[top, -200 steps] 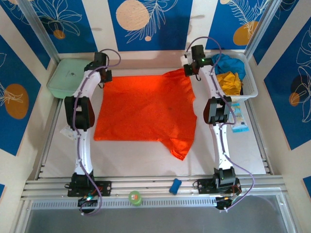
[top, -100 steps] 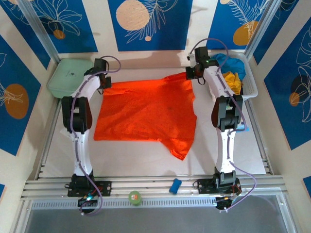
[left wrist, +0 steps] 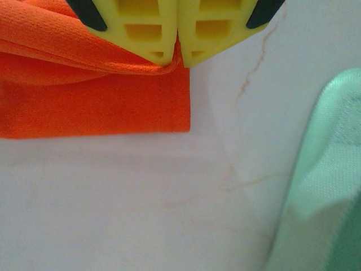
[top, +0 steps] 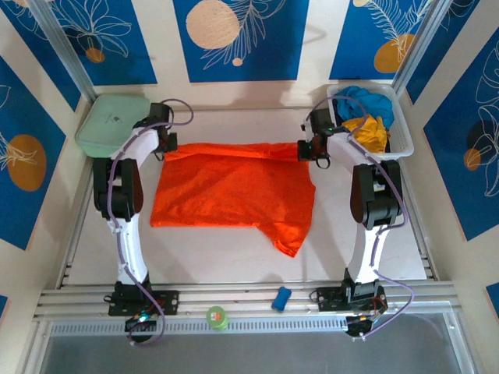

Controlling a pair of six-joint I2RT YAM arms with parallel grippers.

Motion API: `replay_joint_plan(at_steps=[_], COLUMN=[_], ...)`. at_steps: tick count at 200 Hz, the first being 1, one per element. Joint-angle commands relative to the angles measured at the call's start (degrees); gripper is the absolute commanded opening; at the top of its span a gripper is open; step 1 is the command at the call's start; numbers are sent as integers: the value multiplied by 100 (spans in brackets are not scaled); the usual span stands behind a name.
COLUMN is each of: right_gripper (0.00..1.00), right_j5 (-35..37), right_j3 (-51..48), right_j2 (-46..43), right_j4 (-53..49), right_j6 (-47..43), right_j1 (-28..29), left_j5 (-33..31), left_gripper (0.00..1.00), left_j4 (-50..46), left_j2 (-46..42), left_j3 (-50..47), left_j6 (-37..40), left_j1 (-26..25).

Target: Fold and stack the t-shirts

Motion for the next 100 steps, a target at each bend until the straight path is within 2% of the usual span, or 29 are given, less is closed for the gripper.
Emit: replay_joint_plan(at_steps=[1,36,44,61,72,100], right_gripper=[0,0,0,23,34,48], right_j5=[-31,-6,3,-63,-104,-199], right_j3=[-287,-481,-485,-475,-482,-514], right_j2=[-74,31,58,54,-25,-508], right_j4=[118,-193,-277,-479,-586,-795], right_j6=[326,530,549,552,540,446], right_j1=[70,133,142,154,162,185], left_j5=[58,-58,-78,-78,-76,-104], left_gripper=[0,0,9,31,44,59], left_j4=[-37,-109,-128,-160,-165,-108], left_j2=[-87,-162,-182,-267,-375,-898], left_j3=[-183,-441,-476,-543,-619,-920], left_j6=[-75,-193,-215,-251,-276,-320], left_j1=[47,47,47,47,43,38])
